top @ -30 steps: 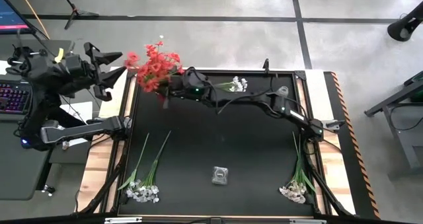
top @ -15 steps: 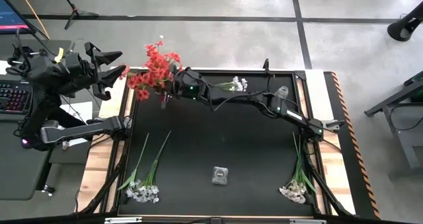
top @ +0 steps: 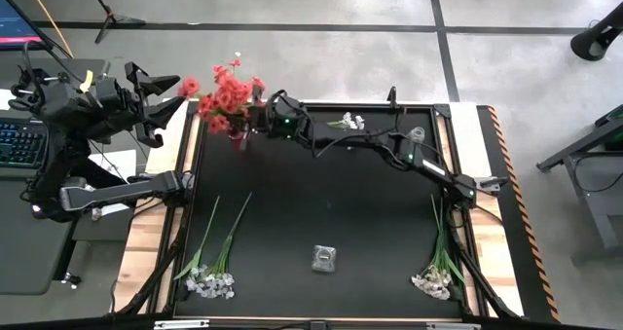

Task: Sort flowers into vase by color
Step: Put the orange flowers into the red vase

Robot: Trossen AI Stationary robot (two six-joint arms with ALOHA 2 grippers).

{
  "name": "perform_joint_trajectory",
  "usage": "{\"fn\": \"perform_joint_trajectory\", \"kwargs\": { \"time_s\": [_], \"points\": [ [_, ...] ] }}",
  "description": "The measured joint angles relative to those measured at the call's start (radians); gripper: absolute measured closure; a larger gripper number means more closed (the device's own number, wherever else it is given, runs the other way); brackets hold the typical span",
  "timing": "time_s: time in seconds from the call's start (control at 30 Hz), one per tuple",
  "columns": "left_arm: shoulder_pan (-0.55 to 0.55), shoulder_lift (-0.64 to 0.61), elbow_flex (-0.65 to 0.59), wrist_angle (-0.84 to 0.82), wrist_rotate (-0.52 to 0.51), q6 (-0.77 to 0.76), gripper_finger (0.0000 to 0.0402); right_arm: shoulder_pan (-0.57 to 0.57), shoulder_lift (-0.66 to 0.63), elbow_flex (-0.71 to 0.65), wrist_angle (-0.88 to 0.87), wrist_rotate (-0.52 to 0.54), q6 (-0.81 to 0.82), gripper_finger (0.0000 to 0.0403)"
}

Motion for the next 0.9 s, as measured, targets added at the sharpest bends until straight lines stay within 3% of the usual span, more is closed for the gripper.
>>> {"fn": "perform_joint_trajectory", "kwargs": {
  "time_s": [0.57,0.9],
  "points": [
    [0.000,0.000,-0.001,0.000,-0.001,-0.007,0.0184,-0.001,0.041,0.000,0.001,0.007,0.018,0.0403],
    [0.000,0.000,-0.001,0.000,-0.033,-0.007,0.0184,-0.001,0.041,0.001,-0.102,0.130,0.125,0.0403]
  ]
}}
